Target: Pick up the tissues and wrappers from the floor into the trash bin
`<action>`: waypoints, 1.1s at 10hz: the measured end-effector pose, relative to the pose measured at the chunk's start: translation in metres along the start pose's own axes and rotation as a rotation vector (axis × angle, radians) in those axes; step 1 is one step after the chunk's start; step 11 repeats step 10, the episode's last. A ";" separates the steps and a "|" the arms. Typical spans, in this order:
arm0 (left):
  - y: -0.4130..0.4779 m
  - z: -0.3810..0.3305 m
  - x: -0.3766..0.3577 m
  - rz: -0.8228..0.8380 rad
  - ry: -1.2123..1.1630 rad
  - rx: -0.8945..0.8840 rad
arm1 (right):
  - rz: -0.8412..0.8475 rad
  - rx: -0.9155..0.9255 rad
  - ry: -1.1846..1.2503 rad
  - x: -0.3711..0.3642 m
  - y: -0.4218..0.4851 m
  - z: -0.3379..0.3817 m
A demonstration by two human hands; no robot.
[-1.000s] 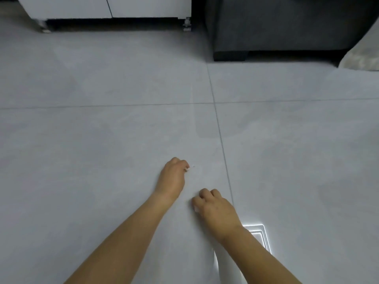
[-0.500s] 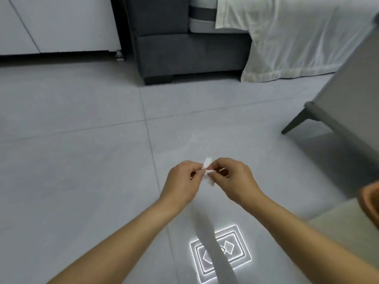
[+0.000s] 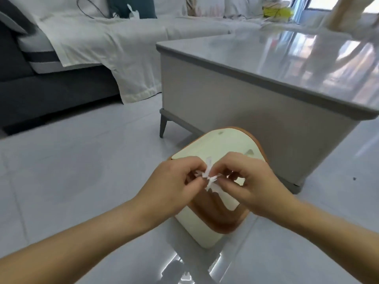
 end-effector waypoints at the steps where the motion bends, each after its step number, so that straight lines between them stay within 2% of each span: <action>1: 0.031 -0.018 -0.020 0.046 0.183 -0.031 | -0.075 -0.090 0.031 0.017 -0.020 -0.030; 2: 0.054 -0.022 -0.040 0.101 0.432 -0.045 | -0.077 -0.135 -0.052 0.016 -0.026 -0.061; 4: 0.069 -0.018 -0.060 0.237 0.754 0.013 | 0.040 -0.211 -0.246 0.001 -0.025 -0.098; 5: 0.064 -0.018 -0.067 0.277 0.833 0.010 | 0.054 -0.243 -0.254 0.004 -0.022 -0.104; 7: 0.050 -0.017 -0.062 0.150 0.650 -0.037 | 0.045 -0.292 -0.234 0.012 -0.032 -0.108; 9: 0.040 -0.022 -0.055 0.093 0.585 0.008 | 0.034 -0.303 -0.239 0.019 -0.041 -0.100; 10: 0.032 -0.018 -0.040 0.070 0.520 0.035 | -0.129 -0.207 -0.108 0.041 -0.042 -0.085; 11: 0.032 -0.018 -0.040 0.070 0.520 0.035 | -0.129 -0.207 -0.108 0.041 -0.042 -0.085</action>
Point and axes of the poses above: each hand's wrist, its own y-axis towards the middle knuckle, its own x-axis out of the back of the hand, z = x × y, the point moved 1 cm from there along y, towards the middle knuckle, and after that the axes turned 12 degrees about z, right-handed, at the moved point
